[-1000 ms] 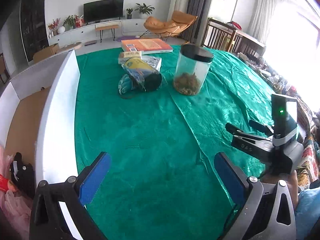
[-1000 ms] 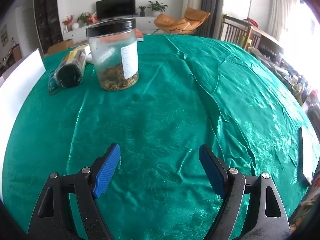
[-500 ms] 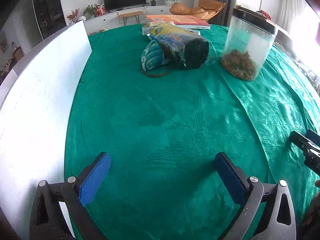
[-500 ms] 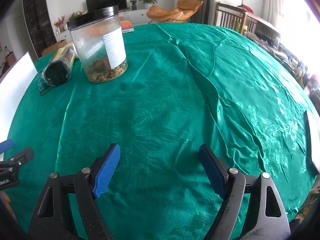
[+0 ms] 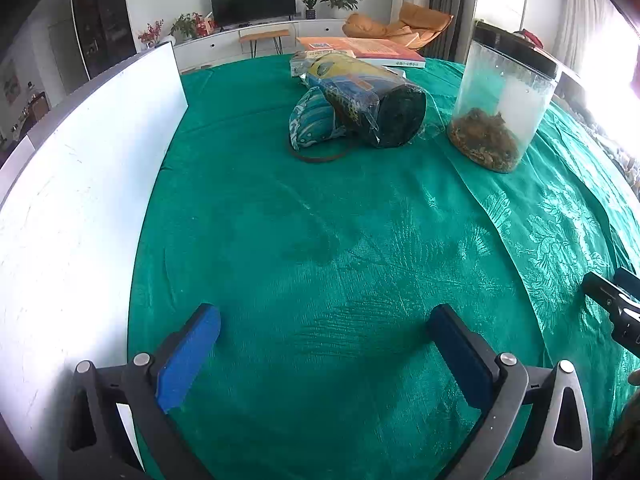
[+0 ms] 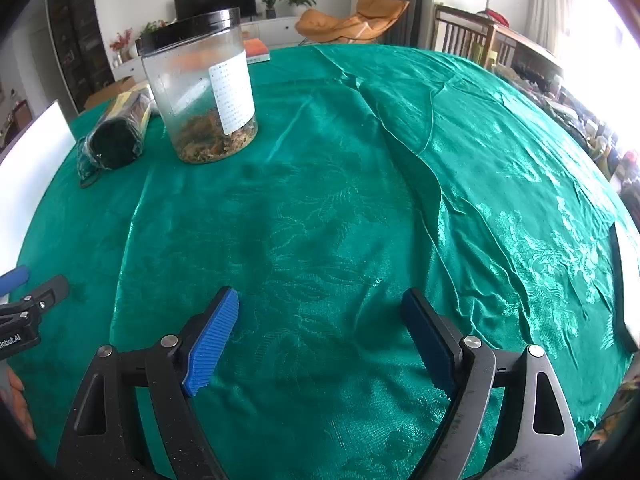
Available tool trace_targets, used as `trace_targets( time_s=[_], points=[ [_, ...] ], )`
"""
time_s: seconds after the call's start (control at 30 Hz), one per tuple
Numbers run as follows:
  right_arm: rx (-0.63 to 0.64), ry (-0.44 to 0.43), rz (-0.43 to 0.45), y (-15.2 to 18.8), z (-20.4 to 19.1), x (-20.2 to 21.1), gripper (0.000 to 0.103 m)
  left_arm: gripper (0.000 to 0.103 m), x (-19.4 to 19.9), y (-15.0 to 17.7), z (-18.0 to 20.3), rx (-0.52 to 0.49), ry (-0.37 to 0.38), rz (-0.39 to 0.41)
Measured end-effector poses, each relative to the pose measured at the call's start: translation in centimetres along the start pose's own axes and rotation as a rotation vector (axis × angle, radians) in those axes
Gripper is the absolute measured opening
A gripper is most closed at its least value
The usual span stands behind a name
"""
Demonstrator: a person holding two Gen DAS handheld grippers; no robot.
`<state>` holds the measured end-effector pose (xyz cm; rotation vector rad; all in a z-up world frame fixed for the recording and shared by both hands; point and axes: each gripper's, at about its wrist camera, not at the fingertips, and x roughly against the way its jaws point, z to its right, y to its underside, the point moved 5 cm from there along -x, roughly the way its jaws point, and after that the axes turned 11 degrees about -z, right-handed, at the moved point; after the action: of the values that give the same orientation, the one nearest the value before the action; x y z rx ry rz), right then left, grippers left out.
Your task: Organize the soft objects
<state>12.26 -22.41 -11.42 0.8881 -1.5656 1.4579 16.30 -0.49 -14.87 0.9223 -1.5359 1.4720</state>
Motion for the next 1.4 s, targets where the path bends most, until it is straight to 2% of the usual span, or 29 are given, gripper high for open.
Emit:
trace_targets(
  time_s=[0.4, 0.73, 0.83, 0.97, 1.1, 1.17, 1.27, 1.4],
  points=[
    [0.000, 0.000, 0.001, 0.0, 0.0, 0.0, 0.087, 0.103, 0.1, 0.2, 0.0, -0.011, 0.005, -0.012],
    [0.001, -0.001, 0.002, 0.0, 0.0, 0.0, 0.087, 0.103, 1.3, 2.6, -0.6, -0.043, 0.018, -0.012],
    [0.015, -0.042, 0.031, -0.1, -0.6, 0.7, 0.086, 0.103, 1.3, 2.6, -0.6, -0.037, 0.017, -0.008],
    [0.186, -0.126, 0.137, -2.2, -6.0, 4.5, 0.086, 0.103, 1.2, 2.6, -0.7, -0.034, 0.015, -0.008],
    [0.354, -0.226, 0.150, -7.8, -13.6, 6.6, 0.086, 0.103, 1.2, 2.5, -0.7, -0.034, 0.015, -0.008],
    [0.449, -0.247, 0.093, -10.7, -18.0, 5.6, 0.085, 0.103, 1.2, 2.5, -0.7, -0.034, 0.016, -0.008],
    [0.521, -0.209, 0.001, -14.1, -22.7, 1.8, 0.083, 0.103, 1.2, 2.6, -0.7, -0.034, 0.015, -0.008],
    [0.425, -0.162, -0.117, -17.3, -24.0, -3.6, 0.083, 0.103, 1.2, 2.6, -0.7, -0.033, 0.017, -0.007]
  ],
)
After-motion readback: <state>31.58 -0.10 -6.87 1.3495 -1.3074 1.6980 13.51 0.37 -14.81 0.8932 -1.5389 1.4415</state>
